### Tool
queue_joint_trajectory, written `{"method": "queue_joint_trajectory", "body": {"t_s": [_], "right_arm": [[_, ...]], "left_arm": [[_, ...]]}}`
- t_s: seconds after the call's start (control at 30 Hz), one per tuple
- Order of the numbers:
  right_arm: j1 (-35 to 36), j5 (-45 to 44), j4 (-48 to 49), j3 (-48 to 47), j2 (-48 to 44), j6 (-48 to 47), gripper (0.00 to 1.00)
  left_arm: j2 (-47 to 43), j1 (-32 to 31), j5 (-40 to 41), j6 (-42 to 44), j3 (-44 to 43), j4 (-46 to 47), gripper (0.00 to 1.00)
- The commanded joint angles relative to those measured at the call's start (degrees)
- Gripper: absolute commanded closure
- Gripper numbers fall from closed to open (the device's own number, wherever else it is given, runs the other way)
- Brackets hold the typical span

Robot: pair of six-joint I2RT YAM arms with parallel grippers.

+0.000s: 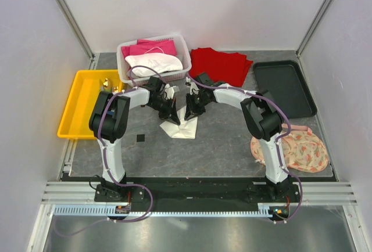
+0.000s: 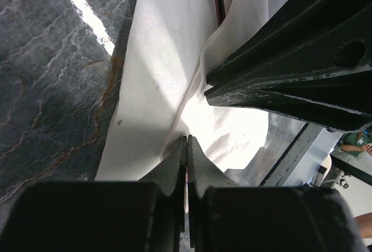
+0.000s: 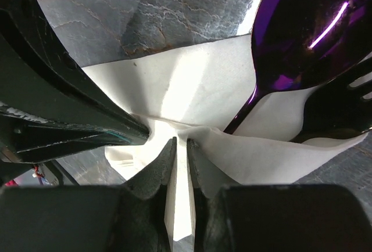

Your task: Place the utensils on the paper napkin and roll it up

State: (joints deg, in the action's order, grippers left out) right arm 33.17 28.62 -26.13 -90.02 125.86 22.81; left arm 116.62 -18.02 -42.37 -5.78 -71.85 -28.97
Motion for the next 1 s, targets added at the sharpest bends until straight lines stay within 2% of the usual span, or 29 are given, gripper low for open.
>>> {"method": "queue_joint_trajectory", "body": {"t_s": [0.0, 0.17, 0.27, 0.53, 0.97], "right_arm": [[0.14, -2.25, 1.52, 1.42, 2.37, -1.63, 0.81], [0.14, -2.17, 1.87, 2.48, 2.19, -1.71, 0.82], [0.14, -1.82, 2.22, 2.57, 1.93, -1.36, 0.81], [0.14, -1.64, 2.66, 2.74, 2.02, -0.66, 0.81], [0.14, -1.11, 2.66, 2.39, 2.46, -0.22, 0.81]], "left_arm": [[-2.7, 0.09, -0.35, -0.28, 1.45, 2.95, 0.98], [-10.69, 0.27, -4.81, -1.15, 4.18, 7.26, 0.91], [-11.59, -0.7, -6.05, -3.35, 4.53, 8.22, 0.9], [-7.2, -3.33, -6.5, -7.4, 5.85, 11.21, 0.92], [-1.75, -5.09, -1.58, -10.12, 7.95, 14.38, 0.95]]}}
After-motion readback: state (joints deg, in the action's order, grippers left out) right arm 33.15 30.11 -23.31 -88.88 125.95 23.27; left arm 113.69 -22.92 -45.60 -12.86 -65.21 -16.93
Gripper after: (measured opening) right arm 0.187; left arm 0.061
